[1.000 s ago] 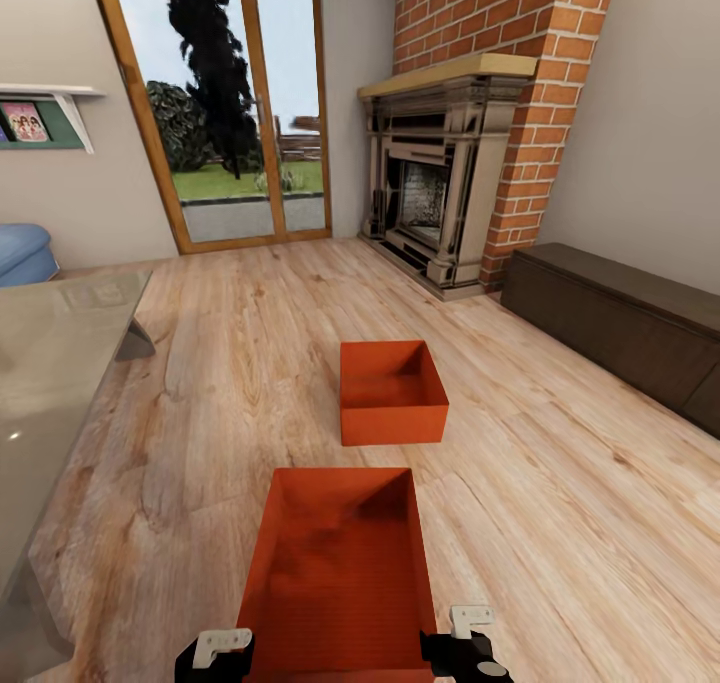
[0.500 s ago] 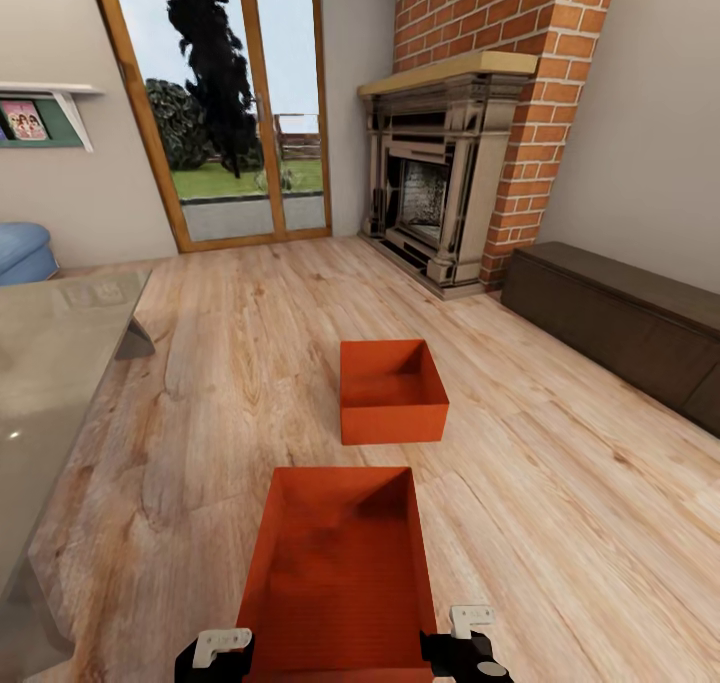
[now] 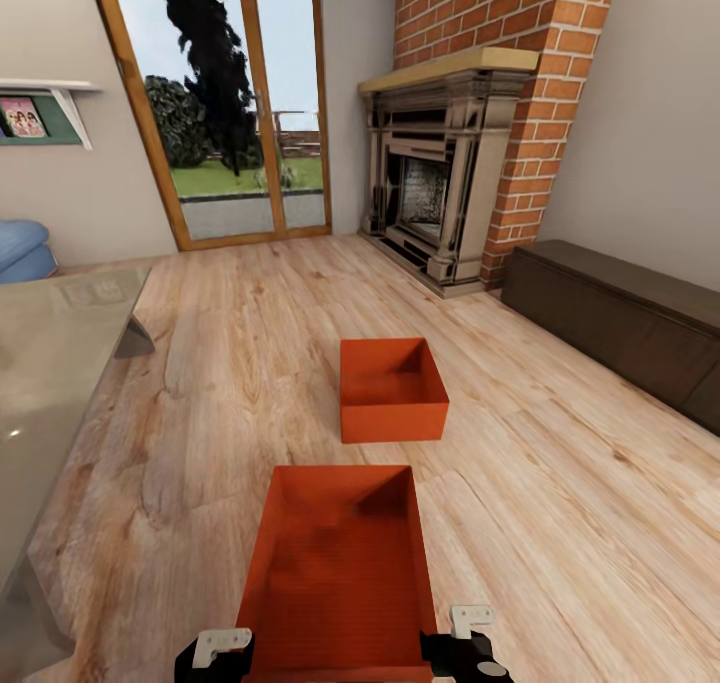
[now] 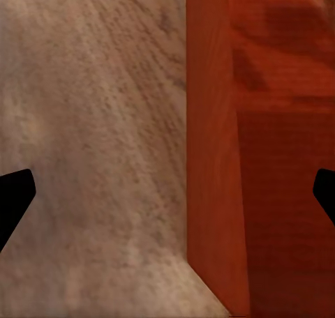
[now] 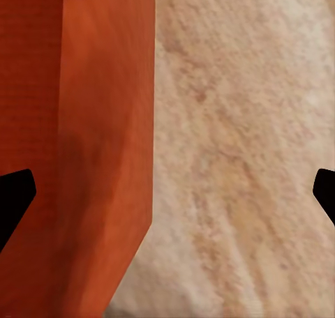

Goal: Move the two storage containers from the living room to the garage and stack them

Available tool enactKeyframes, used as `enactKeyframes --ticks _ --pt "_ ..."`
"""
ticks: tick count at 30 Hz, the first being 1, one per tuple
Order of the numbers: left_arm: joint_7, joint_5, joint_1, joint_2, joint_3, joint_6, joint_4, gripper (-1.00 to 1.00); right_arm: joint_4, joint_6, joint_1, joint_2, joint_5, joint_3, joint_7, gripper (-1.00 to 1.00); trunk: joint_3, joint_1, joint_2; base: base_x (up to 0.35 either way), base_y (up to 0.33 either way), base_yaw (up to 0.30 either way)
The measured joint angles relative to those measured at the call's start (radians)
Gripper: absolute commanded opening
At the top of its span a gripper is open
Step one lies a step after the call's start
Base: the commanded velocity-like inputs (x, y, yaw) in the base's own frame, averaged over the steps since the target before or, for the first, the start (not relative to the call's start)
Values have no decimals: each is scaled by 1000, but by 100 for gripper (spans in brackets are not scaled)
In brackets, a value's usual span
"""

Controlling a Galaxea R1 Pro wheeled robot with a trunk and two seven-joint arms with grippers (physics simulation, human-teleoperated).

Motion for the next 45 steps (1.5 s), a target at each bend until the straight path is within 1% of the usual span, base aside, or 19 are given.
enactKeyframes --ticks 6,25,45 --pt "0 -1 -1 0 2 0 -2 100 0 0 0 0 0 0 0 100 -5 0 0 0 0 0" --pt "0 -1 -1 0 2 0 -1 100 0 0 0 0 0 0 0 100 -6 0 0 0 0 0" --pt "0 -1 0 0 1 0 -1 100 0 0 0 0 0 0 0 100 -14 0 0 0 0 0"
